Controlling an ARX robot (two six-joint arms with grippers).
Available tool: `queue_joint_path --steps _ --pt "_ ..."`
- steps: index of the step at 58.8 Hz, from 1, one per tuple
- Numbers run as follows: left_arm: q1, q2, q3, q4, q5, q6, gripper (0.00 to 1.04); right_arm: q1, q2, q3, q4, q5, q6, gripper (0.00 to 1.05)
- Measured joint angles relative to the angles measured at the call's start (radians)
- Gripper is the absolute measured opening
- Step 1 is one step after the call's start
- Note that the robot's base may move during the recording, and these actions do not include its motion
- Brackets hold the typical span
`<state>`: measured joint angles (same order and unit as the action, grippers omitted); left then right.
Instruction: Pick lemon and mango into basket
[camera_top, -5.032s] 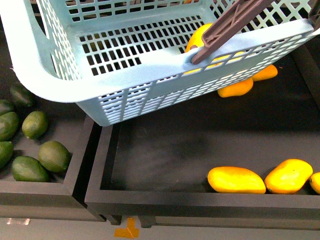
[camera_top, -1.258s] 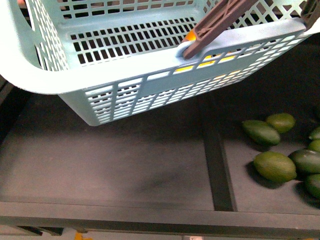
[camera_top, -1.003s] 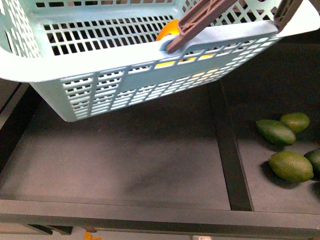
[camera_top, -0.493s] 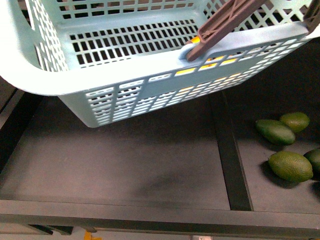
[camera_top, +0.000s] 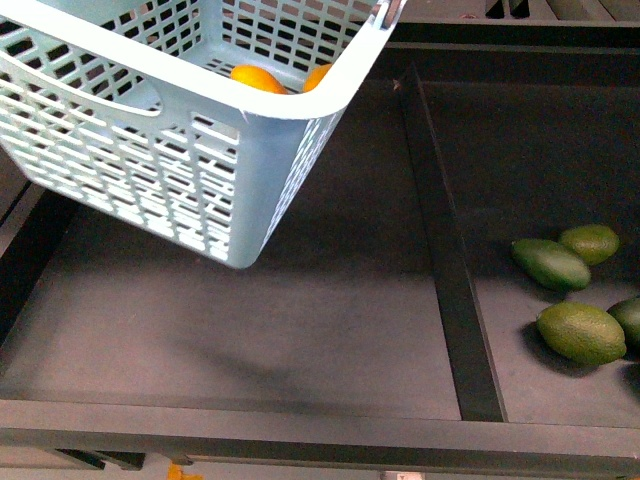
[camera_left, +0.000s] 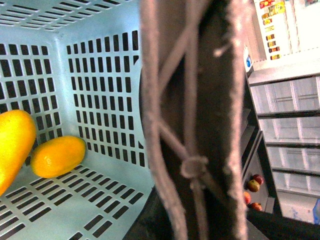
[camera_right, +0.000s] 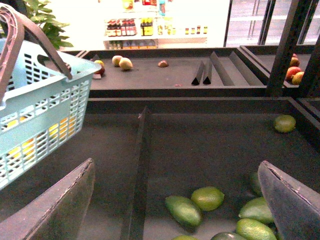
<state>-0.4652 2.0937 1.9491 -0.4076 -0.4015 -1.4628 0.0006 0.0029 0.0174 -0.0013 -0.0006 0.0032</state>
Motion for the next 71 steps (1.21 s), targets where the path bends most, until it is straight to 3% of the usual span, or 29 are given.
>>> queue_joint_path --steps 28,39,57,71 --pt "0.114 0.507 0.468 -0.086 0.179 -0.113 0.05 0.0 0.0 0.0 0.0 0.001 0.0 0.96" --pt "0.135 0.5 0.407 -0.057 0.237 -0.131 0.05 0.0 0.0 0.0 0.0 0.0 0.0 0.96" --pt "0.15 0.341 0.065 0.064 0.272 -0.14 0.05 0.0 0.0 0.0 0.0 0.001 0.0 0.96" --pt "0.152 0.238 -0.099 0.116 0.225 -0.2 0.44 0.0 0.0 0.0 0.0 0.0 0.0 0.96"
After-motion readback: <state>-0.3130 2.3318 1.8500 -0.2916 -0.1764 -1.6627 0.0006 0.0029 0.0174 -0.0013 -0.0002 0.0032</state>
